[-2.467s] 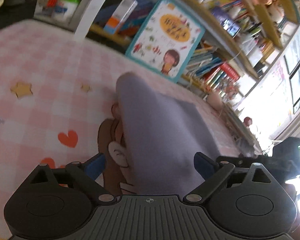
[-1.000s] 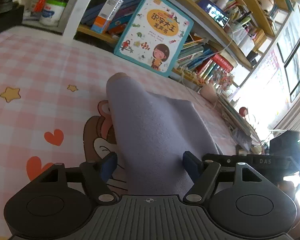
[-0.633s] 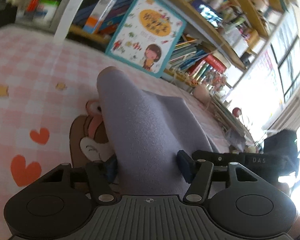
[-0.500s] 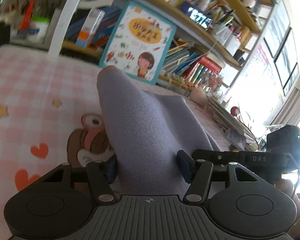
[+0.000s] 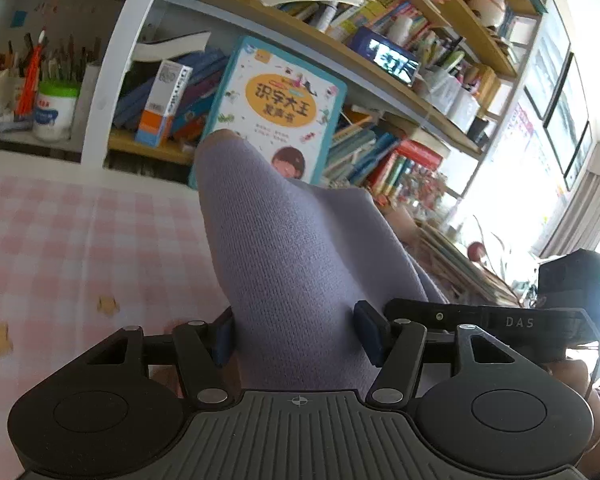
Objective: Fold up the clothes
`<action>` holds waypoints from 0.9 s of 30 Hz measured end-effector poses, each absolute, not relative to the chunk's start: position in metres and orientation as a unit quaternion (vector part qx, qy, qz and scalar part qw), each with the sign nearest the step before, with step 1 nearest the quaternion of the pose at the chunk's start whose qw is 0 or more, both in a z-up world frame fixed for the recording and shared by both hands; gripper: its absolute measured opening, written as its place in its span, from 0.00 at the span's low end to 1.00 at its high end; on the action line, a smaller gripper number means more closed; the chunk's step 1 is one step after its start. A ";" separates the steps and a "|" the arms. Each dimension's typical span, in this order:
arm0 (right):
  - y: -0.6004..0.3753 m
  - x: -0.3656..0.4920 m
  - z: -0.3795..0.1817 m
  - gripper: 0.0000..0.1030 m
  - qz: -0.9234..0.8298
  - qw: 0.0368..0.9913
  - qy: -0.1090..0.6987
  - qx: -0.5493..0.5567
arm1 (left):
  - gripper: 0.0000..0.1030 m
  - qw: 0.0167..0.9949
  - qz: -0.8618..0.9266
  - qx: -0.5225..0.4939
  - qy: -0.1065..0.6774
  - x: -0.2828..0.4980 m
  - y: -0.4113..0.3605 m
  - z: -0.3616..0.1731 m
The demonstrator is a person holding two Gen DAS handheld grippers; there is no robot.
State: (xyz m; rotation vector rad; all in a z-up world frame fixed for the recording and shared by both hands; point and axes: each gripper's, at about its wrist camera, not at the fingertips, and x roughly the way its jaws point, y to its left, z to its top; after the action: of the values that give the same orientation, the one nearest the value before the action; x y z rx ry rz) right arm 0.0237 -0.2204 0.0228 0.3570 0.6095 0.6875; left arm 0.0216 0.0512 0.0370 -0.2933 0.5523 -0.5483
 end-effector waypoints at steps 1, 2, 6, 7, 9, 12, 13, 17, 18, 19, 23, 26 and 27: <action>-0.219 0.032 0.024 0.29 0.329 0.881 0.293 0.172 | 0.59 0.916 -0.264 -0.141 0.267 0.029 0.051 0.038; -0.218 0.041 0.024 0.29 0.328 0.881 0.294 0.173 | 0.59 0.917 -0.262 -0.141 0.265 0.037 0.051 0.039; -0.214 0.075 0.027 0.30 0.322 0.884 0.291 0.174 | 0.59 0.920 -0.254 -0.146 0.261 0.071 0.050 0.038; -0.212 0.084 0.027 0.30 0.320 0.885 0.291 0.173 | 0.59 0.920 -0.252 -0.148 0.260 0.080 0.050 0.038; -0.210 0.103 0.026 0.30 0.318 0.886 0.290 0.170 | 0.59 0.922 -0.247 -0.149 0.259 0.098 0.050 0.036; -0.205 0.129 0.023 0.30 0.315 0.888 0.291 0.168 | 0.59 0.924 -0.240 -0.152 0.256 0.121 0.051 0.031; -0.204 0.137 0.022 0.30 0.314 0.888 0.292 0.168 | 0.59 0.924 -0.238 -0.155 0.256 0.129 0.052 0.029; -0.199 0.165 0.016 0.30 0.307 0.890 0.293 0.167 | 0.59 0.924 -0.233 -0.168 0.253 0.155 0.056 0.018; -0.198 0.170 0.015 0.30 0.306 0.890 0.293 0.165 | 0.59 0.924 -0.233 -0.172 0.252 0.160 0.058 0.015; -0.196 0.175 0.014 0.30 0.305 0.891 0.294 0.165 | 0.59 0.923 -0.232 -0.176 0.251 0.164 0.059 0.013; -0.192 0.193 0.008 0.30 0.301 0.892 0.295 0.164 | 0.59 0.922 -0.230 -0.190 0.248 0.180 0.063 0.003; -0.191 0.204 0.004 0.30 0.299 0.892 0.296 0.165 | 0.59 0.920 -0.227 -0.198 0.250 0.191 0.065 -0.002; -0.190 0.207 0.003 0.30 0.298 0.892 0.296 0.166 | 0.59 0.921 -0.226 -0.197 0.249 0.194 0.065 -0.003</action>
State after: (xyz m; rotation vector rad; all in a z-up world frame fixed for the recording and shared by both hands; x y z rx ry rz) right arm 0.2072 -0.1905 0.0026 0.3437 0.6133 0.6191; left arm 0.1944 0.0650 -0.0034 -0.4041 0.5113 -0.4647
